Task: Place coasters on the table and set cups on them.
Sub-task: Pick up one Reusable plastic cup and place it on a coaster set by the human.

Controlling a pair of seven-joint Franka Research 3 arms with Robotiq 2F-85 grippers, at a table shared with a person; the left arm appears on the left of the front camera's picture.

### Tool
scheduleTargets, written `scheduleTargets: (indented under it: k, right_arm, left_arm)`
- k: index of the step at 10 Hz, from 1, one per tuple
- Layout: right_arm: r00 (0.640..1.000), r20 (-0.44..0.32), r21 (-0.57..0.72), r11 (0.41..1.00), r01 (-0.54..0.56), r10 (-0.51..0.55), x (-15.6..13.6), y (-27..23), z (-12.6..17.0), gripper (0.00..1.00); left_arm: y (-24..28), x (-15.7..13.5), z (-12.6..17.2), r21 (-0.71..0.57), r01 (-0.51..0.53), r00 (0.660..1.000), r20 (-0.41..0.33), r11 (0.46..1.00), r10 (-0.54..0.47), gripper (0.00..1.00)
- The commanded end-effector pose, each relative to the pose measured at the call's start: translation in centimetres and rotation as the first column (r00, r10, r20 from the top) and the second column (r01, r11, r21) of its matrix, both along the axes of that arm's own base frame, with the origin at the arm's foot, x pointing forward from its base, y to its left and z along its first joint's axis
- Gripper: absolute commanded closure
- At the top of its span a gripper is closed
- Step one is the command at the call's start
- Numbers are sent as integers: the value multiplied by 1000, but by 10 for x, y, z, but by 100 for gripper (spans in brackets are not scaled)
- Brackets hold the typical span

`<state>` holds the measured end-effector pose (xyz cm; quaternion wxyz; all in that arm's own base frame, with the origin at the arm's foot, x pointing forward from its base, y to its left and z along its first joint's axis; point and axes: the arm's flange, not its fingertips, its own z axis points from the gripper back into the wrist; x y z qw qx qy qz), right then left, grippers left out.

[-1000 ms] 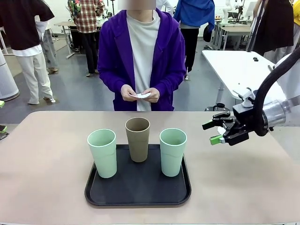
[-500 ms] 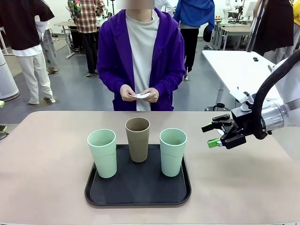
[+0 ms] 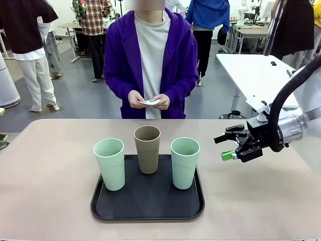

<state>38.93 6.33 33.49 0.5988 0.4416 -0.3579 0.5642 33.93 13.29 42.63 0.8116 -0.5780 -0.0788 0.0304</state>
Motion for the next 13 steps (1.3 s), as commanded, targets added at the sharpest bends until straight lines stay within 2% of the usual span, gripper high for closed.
scheduleTargets:
  k: [1,7,13]
  right_arm:
    - [999,44,84,996,-32,28,-3,4,-22,0]
    - [998,-15,99,993,-60,62,12,44,-64,0]
    - [992,-11,128,984,-120,123,18,61,-67,0]
  left_arm:
    - [0,-1,2,-13,-2,1000,7,1000,2,0]
    - [0,-1,2,-13,-2,1000,7,1000,2,0]
    - [0,-1,2,-13,-2,1000,7,1000,2,0]
